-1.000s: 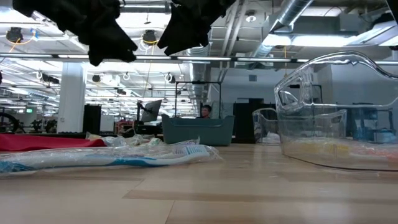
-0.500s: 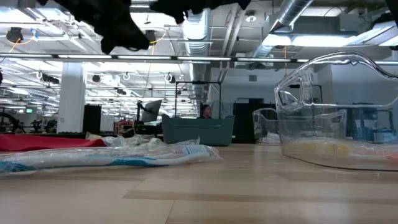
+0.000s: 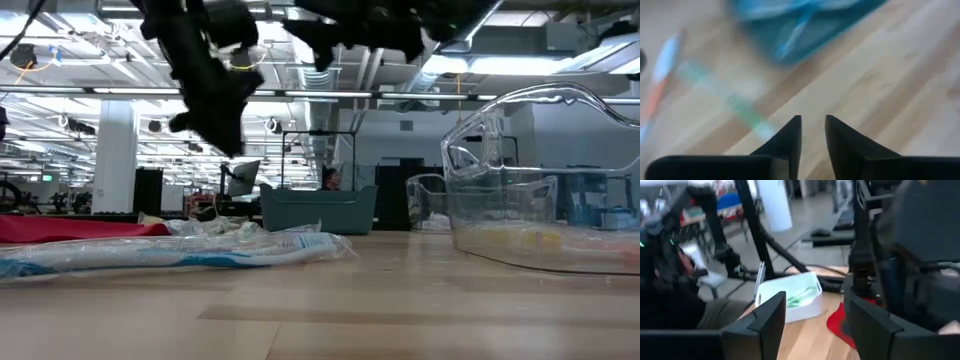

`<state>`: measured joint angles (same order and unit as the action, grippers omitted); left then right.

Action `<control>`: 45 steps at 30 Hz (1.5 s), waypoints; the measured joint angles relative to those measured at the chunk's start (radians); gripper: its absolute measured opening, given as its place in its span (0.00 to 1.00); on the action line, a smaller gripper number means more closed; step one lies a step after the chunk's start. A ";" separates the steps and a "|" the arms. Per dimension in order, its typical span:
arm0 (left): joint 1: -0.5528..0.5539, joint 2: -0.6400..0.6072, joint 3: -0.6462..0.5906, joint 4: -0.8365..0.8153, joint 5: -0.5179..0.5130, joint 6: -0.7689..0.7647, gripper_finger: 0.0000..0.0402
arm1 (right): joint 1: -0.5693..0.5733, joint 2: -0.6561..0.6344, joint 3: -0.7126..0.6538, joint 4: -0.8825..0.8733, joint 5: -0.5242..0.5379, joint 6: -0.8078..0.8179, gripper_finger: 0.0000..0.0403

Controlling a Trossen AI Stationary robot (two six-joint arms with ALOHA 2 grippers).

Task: Pick & Place Toothbrushes
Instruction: Put the green toothbrush into the white bin

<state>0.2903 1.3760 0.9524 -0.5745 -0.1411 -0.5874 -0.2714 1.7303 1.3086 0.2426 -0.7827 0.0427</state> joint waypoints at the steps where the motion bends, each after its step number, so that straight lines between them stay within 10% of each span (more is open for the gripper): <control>1: 0.025 0.008 0.000 -0.039 0.011 -0.019 0.22 | -0.014 -0.026 -0.060 0.071 0.003 0.037 0.48; 8: 0.203 0.048 0.000 -0.080 0.102 -0.066 0.39 | -0.080 -0.208 -0.360 0.436 0.022 0.196 0.48; 19: 0.261 0.347 0.074 -0.043 0.229 -0.057 0.57 | -0.003 -0.294 -0.399 0.449 0.023 0.157 0.48; 30: 0.235 0.464 0.208 -0.200 0.081 -0.040 0.56 | -0.003 -0.294 -0.399 0.445 0.025 0.148 0.48; 45: 0.227 0.458 0.114 -0.156 0.151 -0.068 0.54 | 0.010 -0.293 -0.399 0.446 0.025 0.141 0.49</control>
<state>0.5175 1.8338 1.0668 -0.7310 0.0097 -0.6559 -0.2617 1.4372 0.9092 0.6889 -0.7582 0.1837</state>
